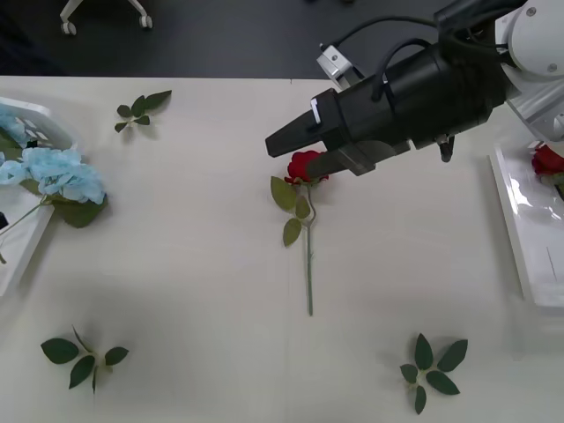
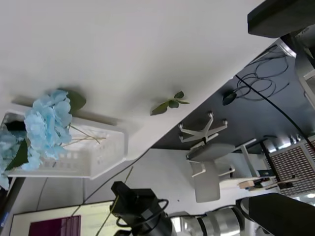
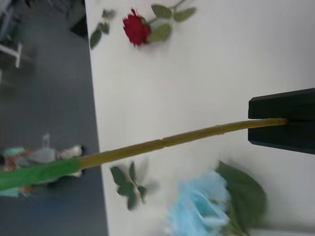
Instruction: Put the red flowers into the right box and the blue flowers into the left box
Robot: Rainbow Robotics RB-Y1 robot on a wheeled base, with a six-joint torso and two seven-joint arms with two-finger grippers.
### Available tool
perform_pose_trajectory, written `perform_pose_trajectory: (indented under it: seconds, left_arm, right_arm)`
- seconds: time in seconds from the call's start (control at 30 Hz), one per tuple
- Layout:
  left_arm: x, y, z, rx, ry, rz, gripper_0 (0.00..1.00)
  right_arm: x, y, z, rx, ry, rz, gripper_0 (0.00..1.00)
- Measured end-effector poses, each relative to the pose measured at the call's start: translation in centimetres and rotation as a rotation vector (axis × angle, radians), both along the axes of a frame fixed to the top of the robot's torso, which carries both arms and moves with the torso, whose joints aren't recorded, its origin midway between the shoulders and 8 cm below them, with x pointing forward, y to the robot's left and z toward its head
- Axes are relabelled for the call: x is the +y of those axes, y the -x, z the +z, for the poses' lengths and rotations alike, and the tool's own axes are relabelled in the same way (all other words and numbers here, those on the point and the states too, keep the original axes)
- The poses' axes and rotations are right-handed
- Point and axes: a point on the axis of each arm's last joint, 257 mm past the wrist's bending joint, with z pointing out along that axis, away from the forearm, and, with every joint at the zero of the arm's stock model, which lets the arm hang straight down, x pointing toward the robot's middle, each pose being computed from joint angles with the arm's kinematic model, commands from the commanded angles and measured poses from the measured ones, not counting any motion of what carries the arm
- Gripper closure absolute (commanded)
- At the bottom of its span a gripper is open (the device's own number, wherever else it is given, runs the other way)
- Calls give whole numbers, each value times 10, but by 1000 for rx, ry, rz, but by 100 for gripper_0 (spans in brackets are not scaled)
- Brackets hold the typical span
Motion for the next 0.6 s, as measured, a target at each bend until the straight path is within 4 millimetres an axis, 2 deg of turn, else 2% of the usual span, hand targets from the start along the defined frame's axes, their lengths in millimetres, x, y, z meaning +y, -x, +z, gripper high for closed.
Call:
perform_pose_trajectory:
  seconds: [0.13, 0.27, 0.43, 0.6]
  left_arm:
    - [58, 8, -7, 88, -66, 155, 100]
    - [110, 18, -15, 154, -130, 308, 100]
    - [142, 26, -24, 230, -99, 441, 100]
    - [167, 33, -33, 290, -123, 537, 100]
  right_arm:
    - [0, -4, -4, -22, 57, -64, 7]
    - [-1, -15, -13, 44, 106, -207, 7]
    - [2, -25, -37, 43, 185, -285, 7]
    - [1, -34, -78, 66, 272, -397, 7]
